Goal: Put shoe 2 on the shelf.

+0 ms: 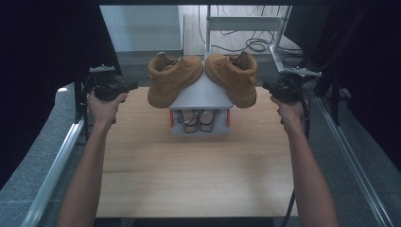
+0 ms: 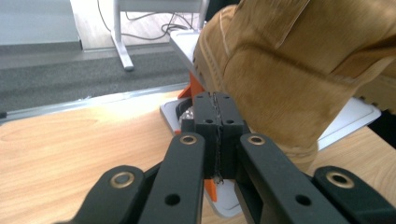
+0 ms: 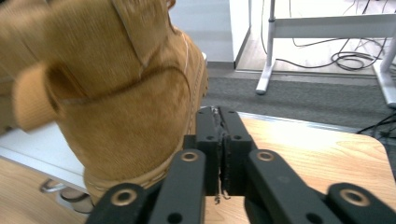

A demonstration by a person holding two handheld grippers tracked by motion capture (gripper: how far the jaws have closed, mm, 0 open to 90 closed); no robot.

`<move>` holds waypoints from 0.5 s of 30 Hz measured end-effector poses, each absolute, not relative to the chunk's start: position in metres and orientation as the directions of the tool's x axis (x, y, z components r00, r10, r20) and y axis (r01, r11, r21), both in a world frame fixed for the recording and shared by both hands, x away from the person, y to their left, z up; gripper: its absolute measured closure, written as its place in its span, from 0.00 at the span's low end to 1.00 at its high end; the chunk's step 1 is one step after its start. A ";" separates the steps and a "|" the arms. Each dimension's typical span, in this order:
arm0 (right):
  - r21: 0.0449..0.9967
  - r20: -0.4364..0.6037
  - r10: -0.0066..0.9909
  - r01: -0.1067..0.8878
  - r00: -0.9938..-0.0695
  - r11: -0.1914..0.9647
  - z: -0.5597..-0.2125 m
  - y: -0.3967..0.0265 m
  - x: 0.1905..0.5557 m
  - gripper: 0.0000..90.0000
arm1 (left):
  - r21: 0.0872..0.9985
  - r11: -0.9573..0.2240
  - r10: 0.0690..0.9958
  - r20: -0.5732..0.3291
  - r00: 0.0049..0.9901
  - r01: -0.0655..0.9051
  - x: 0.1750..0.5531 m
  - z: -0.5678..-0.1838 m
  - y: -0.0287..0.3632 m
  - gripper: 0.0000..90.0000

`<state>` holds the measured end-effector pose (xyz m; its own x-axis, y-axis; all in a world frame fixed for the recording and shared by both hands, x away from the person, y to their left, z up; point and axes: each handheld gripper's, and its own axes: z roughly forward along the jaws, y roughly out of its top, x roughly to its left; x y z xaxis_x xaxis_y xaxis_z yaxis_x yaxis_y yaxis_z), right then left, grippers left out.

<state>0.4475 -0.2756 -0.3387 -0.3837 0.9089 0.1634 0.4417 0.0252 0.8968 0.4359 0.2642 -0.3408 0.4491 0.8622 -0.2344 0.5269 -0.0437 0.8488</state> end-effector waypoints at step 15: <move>0.912 0.031 0.931 0.392 -0.364 0.122 -0.347 -0.242 0.449 0.99 | 0.835 -0.091 0.844 -0.224 0.487 0.542 0.442 -0.352 0.239 1.00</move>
